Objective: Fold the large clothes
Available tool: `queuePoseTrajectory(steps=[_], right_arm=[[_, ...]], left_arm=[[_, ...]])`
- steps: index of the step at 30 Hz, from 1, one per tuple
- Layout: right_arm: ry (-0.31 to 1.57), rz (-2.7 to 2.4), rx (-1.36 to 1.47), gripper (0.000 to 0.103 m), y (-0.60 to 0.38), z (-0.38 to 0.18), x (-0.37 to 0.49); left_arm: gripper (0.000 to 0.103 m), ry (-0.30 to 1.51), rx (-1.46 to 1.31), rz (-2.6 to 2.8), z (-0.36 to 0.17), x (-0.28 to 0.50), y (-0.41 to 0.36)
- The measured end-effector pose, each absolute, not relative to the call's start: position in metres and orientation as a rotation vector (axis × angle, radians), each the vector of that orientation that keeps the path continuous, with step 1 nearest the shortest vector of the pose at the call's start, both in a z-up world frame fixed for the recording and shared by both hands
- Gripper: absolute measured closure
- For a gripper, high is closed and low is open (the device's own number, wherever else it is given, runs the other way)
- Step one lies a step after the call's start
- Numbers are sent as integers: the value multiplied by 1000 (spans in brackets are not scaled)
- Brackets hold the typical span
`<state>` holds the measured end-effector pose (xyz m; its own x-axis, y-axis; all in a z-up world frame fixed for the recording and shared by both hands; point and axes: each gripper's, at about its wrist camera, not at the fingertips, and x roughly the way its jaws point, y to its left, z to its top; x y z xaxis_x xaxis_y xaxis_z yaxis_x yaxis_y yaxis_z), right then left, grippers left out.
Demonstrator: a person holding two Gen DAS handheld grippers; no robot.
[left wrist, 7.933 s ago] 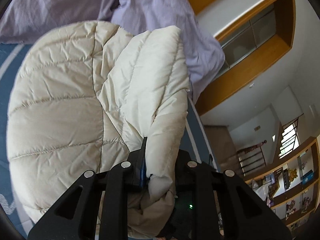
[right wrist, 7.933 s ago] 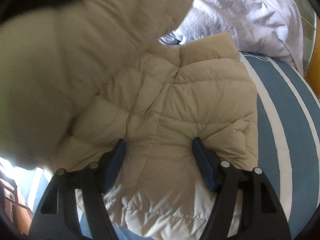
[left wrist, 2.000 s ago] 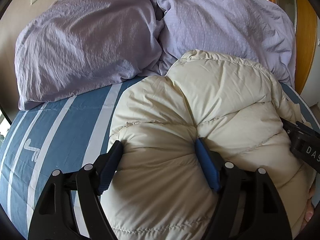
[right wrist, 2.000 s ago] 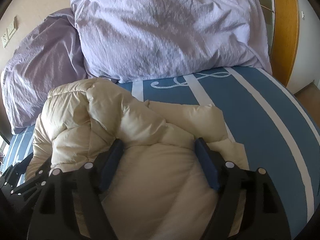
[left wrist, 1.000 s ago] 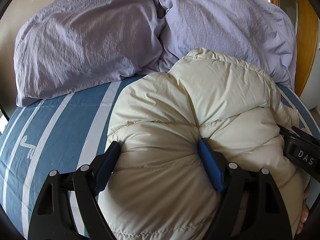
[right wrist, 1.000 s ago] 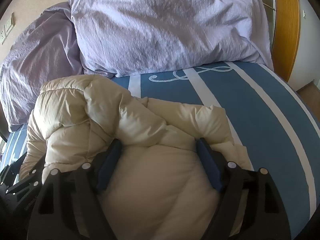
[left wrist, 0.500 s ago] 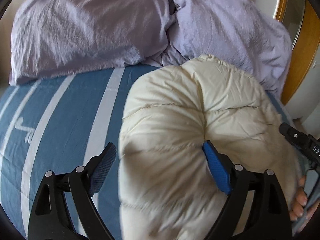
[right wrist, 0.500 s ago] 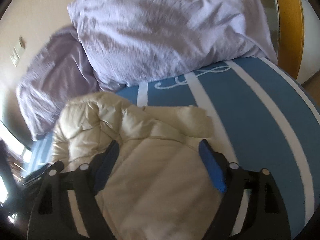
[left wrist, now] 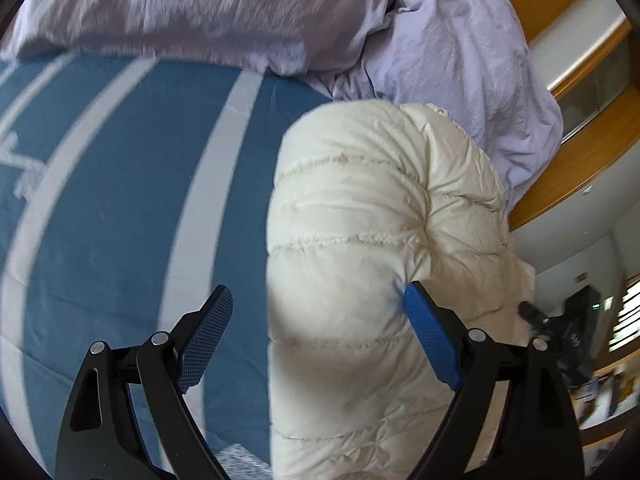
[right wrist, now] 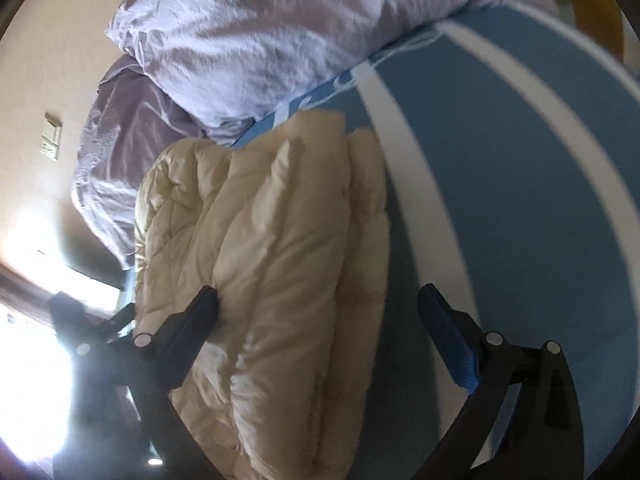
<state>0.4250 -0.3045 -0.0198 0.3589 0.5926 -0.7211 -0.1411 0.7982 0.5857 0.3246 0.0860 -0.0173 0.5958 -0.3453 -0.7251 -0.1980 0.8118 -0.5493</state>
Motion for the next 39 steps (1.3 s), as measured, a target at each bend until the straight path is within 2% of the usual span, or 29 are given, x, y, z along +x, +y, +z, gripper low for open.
queuePoseTrajectory(steps=[9, 12, 18, 21, 26, 39], right_arm=[[1136, 614, 514, 5, -287, -35, 426], [1137, 652, 537, 21, -282, -38, 426], [1101, 698, 568, 55, -277, -30, 427], [1076, 712, 555, 65, -269, -20, 429], [1055, 750, 524, 69, -243, -7, 438], [1050, 846, 455, 69, -160, -6, 481]], left_arm=[[18, 953, -757, -196, -35, 331, 74], [24, 930, -803, -216, -39, 331, 75], [49, 858, -869, -273, -38, 324, 87], [59, 822, -869, -291, -34, 321, 93], [61, 785, -875, -279, -27, 319, 111], [61, 731, -864, -164, -27, 323, 180]])
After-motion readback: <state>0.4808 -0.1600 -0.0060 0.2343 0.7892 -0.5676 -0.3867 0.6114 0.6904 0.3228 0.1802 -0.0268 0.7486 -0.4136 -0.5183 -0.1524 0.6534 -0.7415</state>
